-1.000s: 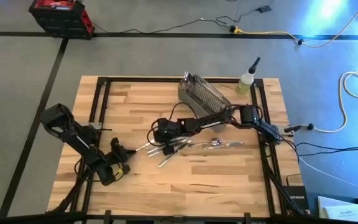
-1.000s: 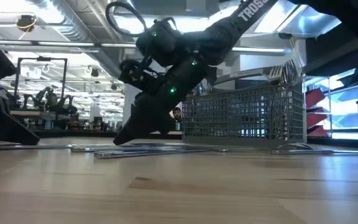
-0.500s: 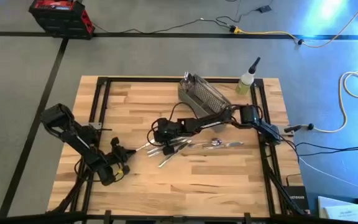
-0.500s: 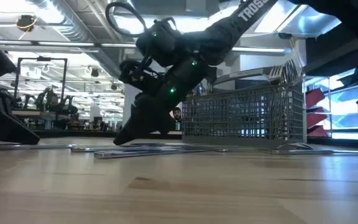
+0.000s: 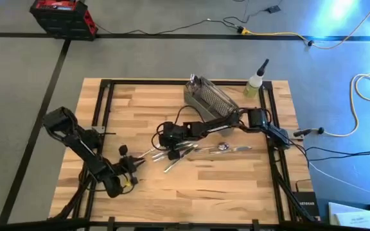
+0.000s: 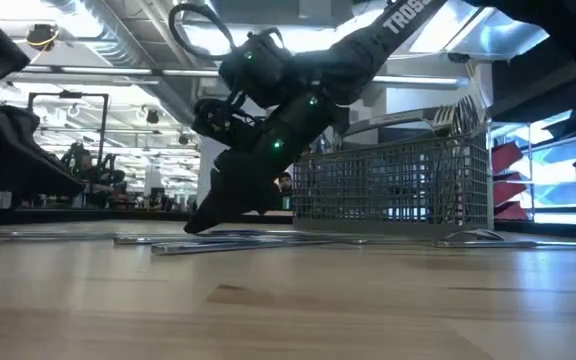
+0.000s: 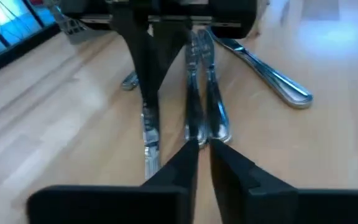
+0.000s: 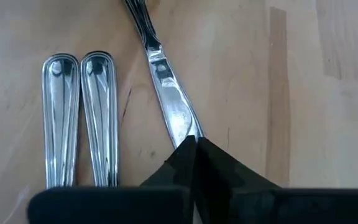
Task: Sort silverware
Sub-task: Put the silver knife into the gray silverware organizer
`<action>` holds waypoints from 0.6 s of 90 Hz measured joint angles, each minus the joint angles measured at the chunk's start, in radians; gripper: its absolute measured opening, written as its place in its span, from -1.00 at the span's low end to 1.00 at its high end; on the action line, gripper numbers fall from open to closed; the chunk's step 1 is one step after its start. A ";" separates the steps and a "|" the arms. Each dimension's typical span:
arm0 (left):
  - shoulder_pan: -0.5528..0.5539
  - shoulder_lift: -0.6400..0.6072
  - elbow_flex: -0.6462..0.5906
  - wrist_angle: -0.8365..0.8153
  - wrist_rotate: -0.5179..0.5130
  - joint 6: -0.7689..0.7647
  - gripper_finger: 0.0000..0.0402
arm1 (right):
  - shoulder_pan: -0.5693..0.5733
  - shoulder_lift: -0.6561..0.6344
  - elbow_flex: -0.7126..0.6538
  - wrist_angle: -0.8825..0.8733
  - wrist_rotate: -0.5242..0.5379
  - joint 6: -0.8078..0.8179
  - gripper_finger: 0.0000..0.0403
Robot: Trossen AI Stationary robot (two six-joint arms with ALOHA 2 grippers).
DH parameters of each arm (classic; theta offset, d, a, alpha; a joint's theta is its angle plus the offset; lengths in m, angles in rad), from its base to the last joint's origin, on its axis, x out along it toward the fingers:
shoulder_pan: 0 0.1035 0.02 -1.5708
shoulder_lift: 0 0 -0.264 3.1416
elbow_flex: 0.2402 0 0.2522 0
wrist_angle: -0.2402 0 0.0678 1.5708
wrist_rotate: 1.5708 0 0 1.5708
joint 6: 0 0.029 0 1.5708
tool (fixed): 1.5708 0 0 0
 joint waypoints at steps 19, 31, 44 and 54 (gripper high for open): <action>0.014 0.000 0.000 -0.073 0.013 -0.201 -0.26 | 0.007 0.000 0.000 -0.002 0.000 0.063 -1.00; 0.089 0.000 0.000 -0.137 0.154 -0.332 0.10 | 0.014 0.000 0.000 -0.001 0.000 0.071 -1.00; 0.170 -0.001 -0.001 -0.167 0.218 -0.324 0.33 | 0.016 0.000 0.000 -0.002 0.000 0.105 -1.00; 0.192 -0.001 -0.003 -0.176 0.193 -0.286 0.37 | 0.021 0.000 0.000 -0.003 0.000 0.119 -1.00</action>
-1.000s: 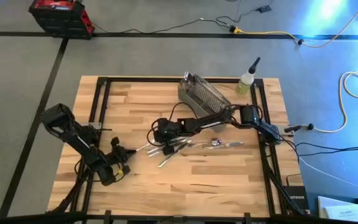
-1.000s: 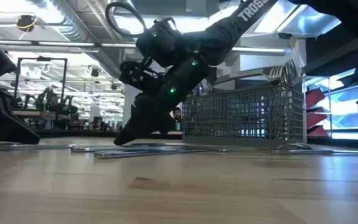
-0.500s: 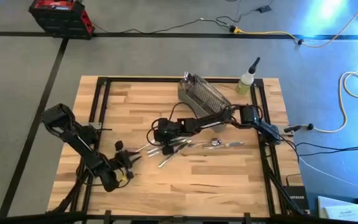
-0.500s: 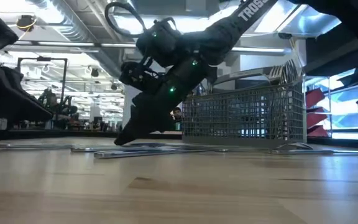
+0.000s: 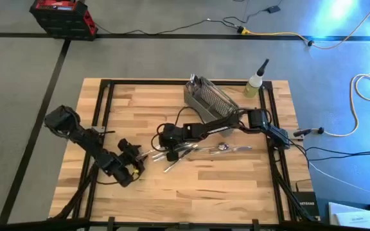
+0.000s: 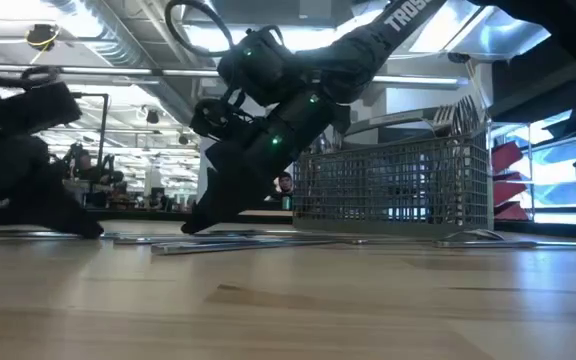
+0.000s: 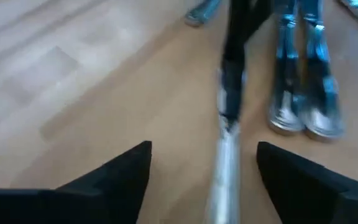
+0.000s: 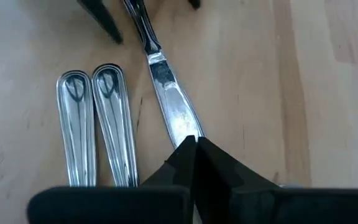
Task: Sort silverware
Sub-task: Put the silver knife into the gray silverware organizer
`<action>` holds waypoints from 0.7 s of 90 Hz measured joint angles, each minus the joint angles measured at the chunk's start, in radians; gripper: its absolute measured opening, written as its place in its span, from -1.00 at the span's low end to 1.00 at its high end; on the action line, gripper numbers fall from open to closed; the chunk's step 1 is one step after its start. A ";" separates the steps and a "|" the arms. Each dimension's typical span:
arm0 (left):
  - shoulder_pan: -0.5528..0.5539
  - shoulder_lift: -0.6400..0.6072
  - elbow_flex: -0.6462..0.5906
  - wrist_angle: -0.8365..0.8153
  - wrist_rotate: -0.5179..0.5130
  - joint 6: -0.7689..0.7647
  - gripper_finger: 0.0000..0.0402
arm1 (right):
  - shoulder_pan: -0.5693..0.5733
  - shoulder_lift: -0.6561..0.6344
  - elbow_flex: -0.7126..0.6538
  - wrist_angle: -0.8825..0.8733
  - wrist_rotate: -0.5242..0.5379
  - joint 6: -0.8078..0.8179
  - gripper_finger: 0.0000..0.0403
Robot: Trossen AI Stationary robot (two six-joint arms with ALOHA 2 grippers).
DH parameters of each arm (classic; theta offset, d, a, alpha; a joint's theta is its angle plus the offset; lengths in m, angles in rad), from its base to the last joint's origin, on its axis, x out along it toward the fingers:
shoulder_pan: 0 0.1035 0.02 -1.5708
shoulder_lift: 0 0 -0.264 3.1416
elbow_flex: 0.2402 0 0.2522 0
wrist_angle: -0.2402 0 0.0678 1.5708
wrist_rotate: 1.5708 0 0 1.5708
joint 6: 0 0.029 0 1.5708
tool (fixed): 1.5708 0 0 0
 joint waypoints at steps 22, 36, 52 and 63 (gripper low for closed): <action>-0.046 0.011 -0.094 0.119 -0.021 0.024 0.37 | 0.005 0.000 0.000 0.002 0.000 0.000 -1.00; -0.122 0.014 -0.190 0.328 -0.117 0.124 0.34 | 0.005 0.000 0.000 0.002 0.000 0.000 -1.00; -0.157 0.012 -0.257 0.407 -0.099 0.105 0.25 | 0.005 0.000 0.000 0.002 0.000 0.000 -1.00; -0.171 0.012 -0.259 0.449 -0.086 0.205 0.22 | 0.005 0.000 0.000 0.004 0.000 0.000 -1.00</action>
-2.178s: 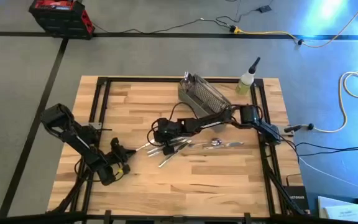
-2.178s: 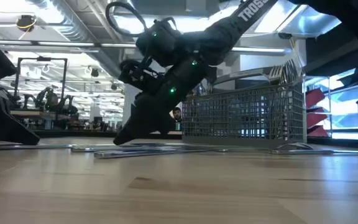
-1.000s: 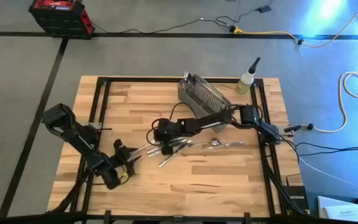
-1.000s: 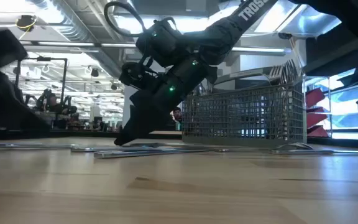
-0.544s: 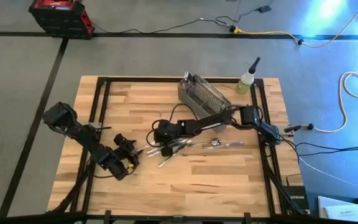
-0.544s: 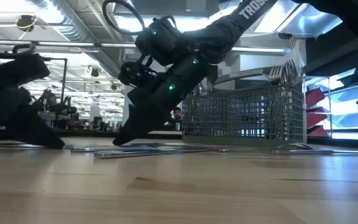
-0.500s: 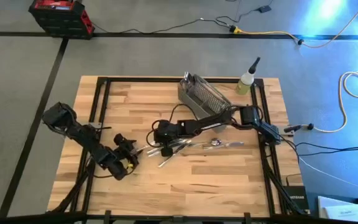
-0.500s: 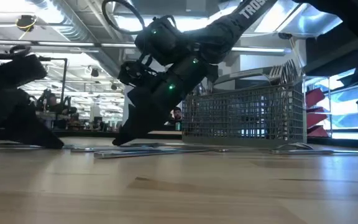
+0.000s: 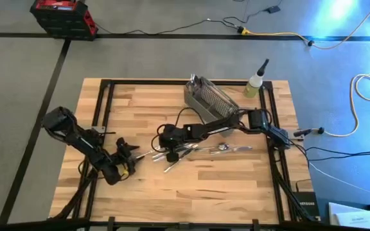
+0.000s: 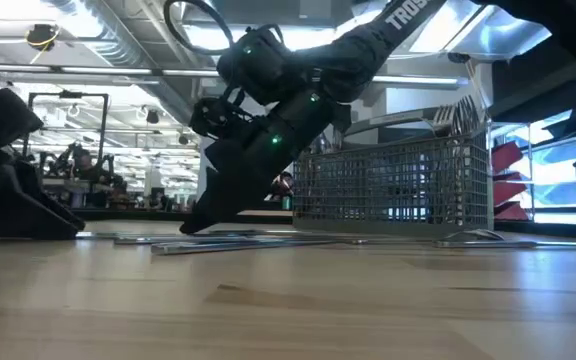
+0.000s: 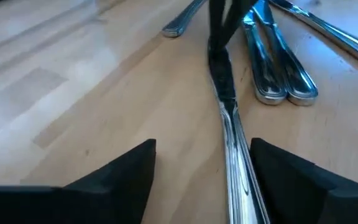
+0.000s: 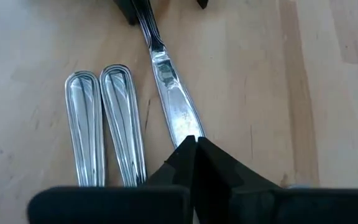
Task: Sort silverware
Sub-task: Put the silver knife into the gray silverware organizer
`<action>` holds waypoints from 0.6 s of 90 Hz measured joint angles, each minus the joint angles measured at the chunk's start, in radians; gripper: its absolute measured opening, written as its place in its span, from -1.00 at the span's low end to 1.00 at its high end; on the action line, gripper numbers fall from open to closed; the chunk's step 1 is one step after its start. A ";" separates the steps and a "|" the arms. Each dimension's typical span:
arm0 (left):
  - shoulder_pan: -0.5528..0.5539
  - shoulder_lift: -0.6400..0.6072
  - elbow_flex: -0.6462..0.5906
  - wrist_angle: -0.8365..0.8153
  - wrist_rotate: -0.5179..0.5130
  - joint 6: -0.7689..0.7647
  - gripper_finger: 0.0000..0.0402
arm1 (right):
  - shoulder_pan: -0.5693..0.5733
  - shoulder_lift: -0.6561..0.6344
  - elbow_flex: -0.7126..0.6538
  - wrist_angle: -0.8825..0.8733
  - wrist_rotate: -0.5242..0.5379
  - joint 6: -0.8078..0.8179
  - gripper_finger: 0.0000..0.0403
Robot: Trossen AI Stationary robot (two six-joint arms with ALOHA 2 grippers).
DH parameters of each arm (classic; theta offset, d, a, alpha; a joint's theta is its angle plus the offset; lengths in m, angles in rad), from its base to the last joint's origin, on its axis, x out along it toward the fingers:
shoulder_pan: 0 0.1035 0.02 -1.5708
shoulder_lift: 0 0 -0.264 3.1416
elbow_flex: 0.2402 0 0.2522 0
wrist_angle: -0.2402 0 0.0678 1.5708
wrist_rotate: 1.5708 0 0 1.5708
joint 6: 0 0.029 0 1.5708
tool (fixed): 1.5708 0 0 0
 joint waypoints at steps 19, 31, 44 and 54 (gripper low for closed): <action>-0.009 0.005 0.001 -0.002 0.017 -0.020 0.19 | 0.000 0.000 0.000 0.001 0.000 0.000 -1.00; -0.016 0.031 0.001 0.003 0.005 -0.058 0.19 | 0.000 0.000 0.000 0.001 0.000 0.000 -1.00; -0.019 0.052 0.002 0.010 -0.003 -0.086 0.11 | 0.000 0.000 0.000 0.000 0.000 -0.001 -1.00; -0.021 0.054 0.003 0.024 0.006 -0.075 -0.17 | 0.000 0.000 0.000 0.000 0.000 -0.001 -1.00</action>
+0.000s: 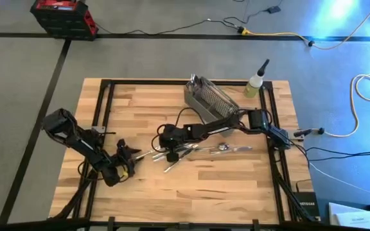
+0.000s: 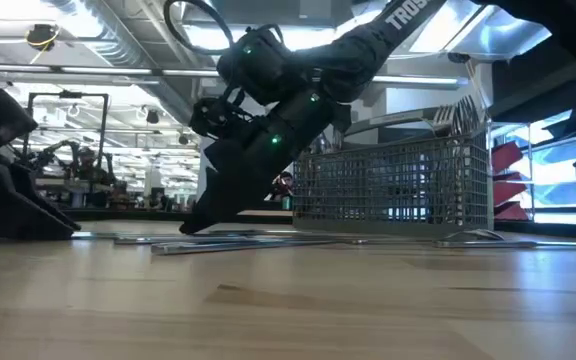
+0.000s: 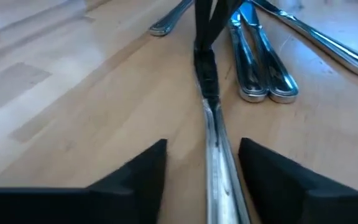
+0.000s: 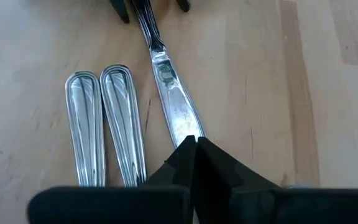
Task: Sort silverware
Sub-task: Put the silver knife into the gray silverware organizer
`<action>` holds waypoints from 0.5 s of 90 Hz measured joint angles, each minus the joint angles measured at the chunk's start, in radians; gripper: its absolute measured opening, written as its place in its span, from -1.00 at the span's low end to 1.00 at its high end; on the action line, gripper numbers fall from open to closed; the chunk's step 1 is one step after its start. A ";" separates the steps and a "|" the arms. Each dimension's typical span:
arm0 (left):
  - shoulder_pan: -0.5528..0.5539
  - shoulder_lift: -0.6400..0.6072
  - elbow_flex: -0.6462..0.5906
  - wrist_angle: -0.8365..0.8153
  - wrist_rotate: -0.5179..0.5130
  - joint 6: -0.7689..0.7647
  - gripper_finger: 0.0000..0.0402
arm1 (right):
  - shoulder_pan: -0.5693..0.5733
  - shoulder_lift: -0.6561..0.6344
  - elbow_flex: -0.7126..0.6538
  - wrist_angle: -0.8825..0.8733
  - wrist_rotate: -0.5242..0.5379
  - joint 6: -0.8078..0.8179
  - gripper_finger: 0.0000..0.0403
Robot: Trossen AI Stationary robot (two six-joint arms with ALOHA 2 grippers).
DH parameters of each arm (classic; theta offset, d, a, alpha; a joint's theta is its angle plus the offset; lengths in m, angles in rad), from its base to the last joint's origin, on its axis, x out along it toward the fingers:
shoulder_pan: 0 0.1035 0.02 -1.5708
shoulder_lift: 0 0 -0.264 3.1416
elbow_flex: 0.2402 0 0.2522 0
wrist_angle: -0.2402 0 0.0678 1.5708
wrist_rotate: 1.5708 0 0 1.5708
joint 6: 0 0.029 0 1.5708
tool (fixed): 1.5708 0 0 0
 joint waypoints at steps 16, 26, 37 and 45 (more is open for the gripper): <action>-0.009 0.003 0.002 0.010 0.012 0.012 -0.71 | 0.000 0.000 0.000 -0.001 -0.002 0.000 -1.00; -0.011 0.003 0.002 0.007 0.011 0.013 -0.79 | 0.002 0.000 0.000 -0.003 -0.005 0.000 -1.00; -0.011 0.003 0.001 0.008 0.010 0.003 -0.79 | 0.001 -0.001 0.000 -0.003 -0.018 0.003 -1.00; -0.011 0.002 0.000 0.007 0.008 -0.018 -0.79 | 0.002 -0.011 -0.001 -0.005 -0.042 0.015 -1.00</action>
